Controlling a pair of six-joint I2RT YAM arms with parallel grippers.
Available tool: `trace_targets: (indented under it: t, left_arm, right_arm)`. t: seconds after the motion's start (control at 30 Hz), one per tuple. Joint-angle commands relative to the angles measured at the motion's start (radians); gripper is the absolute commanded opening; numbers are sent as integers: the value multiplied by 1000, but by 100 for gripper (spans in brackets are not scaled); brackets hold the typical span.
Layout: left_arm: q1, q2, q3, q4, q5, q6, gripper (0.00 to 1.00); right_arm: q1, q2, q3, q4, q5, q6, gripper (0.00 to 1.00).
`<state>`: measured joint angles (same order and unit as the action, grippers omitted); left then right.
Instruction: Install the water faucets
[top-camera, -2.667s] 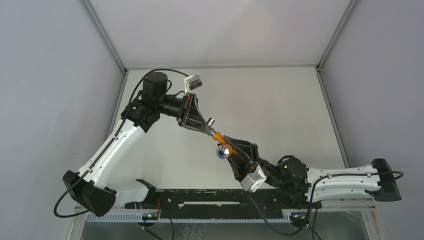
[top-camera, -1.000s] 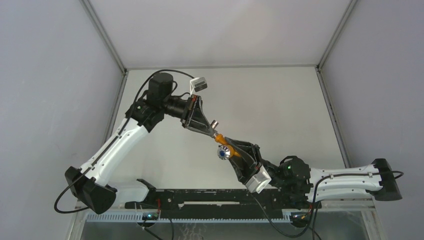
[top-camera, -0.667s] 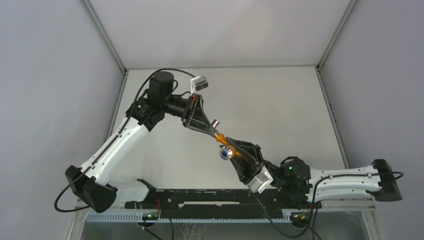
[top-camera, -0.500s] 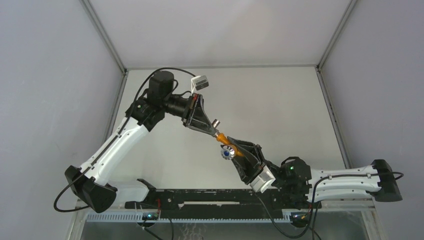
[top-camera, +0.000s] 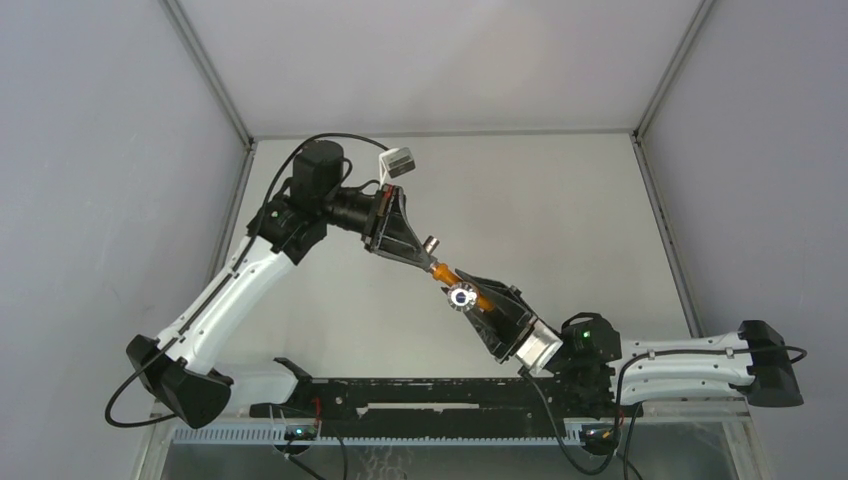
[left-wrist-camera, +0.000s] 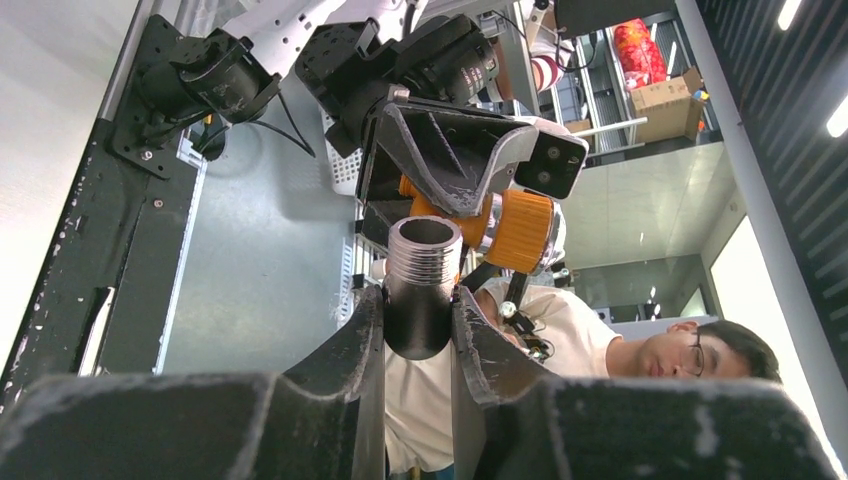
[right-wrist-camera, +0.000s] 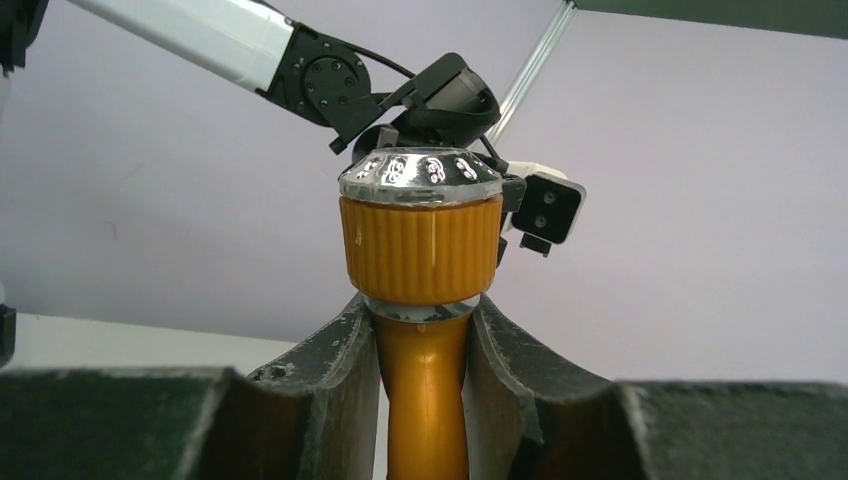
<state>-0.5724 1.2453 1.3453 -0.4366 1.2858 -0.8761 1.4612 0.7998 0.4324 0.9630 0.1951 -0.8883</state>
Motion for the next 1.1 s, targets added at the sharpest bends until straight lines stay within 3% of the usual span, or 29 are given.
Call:
trace_targets:
  t: [0.0,0.4,0.77,1.07]
  left_arm:
    - [-33,-42,65,88,39,-47,0]
    - [-33,-78,25,246,-4,-118,0]
    - [-33,-96,-14,317,-81,-95,0]
    - [-37,-118,-107,530,-157,-143,0]
  right_arm:
    - [-20,42,-16,29,9,143,0]
    - [-89,49,-30,132,29,516,0]
    - [-168,-42,11,-49,-35,766,0]
    - [-254,-65,42,-133,-146,969,0]
